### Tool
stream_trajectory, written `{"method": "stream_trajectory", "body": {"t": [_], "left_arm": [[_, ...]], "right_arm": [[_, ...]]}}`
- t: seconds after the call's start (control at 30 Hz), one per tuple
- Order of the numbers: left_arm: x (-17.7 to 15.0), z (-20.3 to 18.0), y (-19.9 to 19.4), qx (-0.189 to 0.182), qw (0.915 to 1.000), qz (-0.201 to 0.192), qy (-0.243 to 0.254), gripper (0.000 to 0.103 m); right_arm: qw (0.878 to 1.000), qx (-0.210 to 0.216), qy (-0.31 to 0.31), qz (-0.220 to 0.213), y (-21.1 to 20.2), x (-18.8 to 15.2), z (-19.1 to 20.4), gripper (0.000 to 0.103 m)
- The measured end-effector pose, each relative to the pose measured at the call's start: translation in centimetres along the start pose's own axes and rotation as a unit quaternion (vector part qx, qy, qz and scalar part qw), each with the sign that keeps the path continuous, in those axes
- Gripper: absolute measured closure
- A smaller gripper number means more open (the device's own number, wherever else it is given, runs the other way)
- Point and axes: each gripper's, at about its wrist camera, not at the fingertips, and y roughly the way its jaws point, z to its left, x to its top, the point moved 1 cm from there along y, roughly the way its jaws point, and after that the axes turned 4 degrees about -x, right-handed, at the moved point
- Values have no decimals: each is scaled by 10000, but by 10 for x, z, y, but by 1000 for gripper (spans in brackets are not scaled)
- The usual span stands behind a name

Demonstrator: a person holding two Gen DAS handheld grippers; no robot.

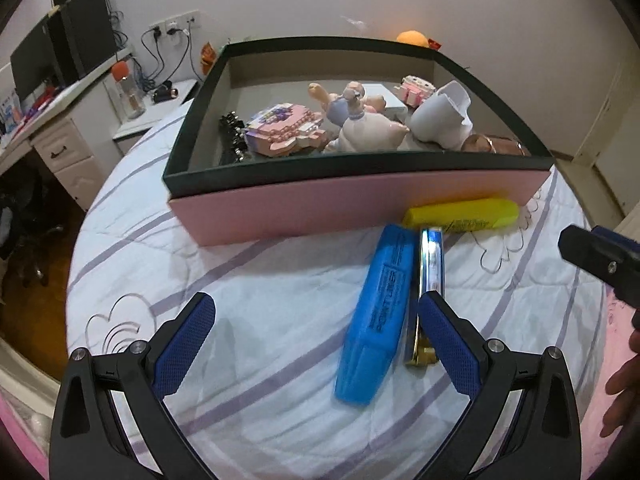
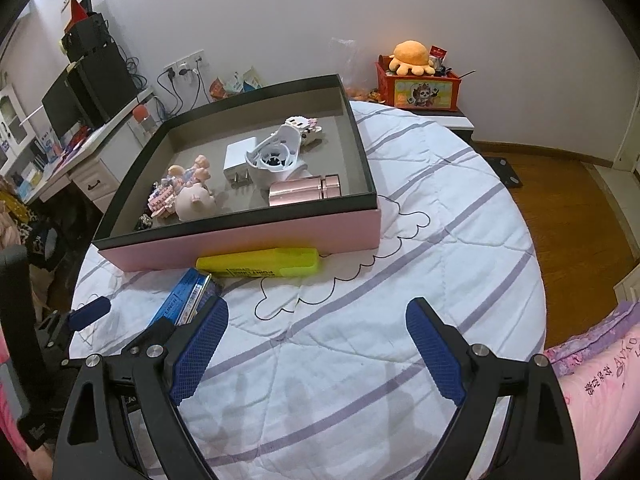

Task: Organize rigid objects
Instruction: 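Withdraw the right gripper back above the bed, then reach the left gripper to the blue highlighter and grasp it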

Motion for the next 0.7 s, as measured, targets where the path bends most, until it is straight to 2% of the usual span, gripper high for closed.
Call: {"method": "stream_trajectory", "body": {"t": [0.13,0.23,0.33,0.43,0.57,0.63,0.7], "left_arm": [[5,3,4,-71,10000,25,6,1],[7,6,5,93,9999,58,104,4],[7,6,9,-63,9998,134,149,4],[6,-7,14,-27,9988,234,429,7],[9,-9,15,-111,9991,229,343,8],[10,-3,19,-86,9994,267,196,19],[11,-2,20,26,9994,231,252,27]], "right_arm": [[10000,-18,-10,38,4,1,0,11],[10000,-34,-7,39,5,3,-1,11],[10000,-58,40,44,6,4,-3,11],[10000,-47,54,55,8,4,-3,11],[10000,-36,25,53,8,4,-1,11],[10000,-39,32,47,7,4,-2,11],[10000,-50,54,42,7,4,-4,11]]}}
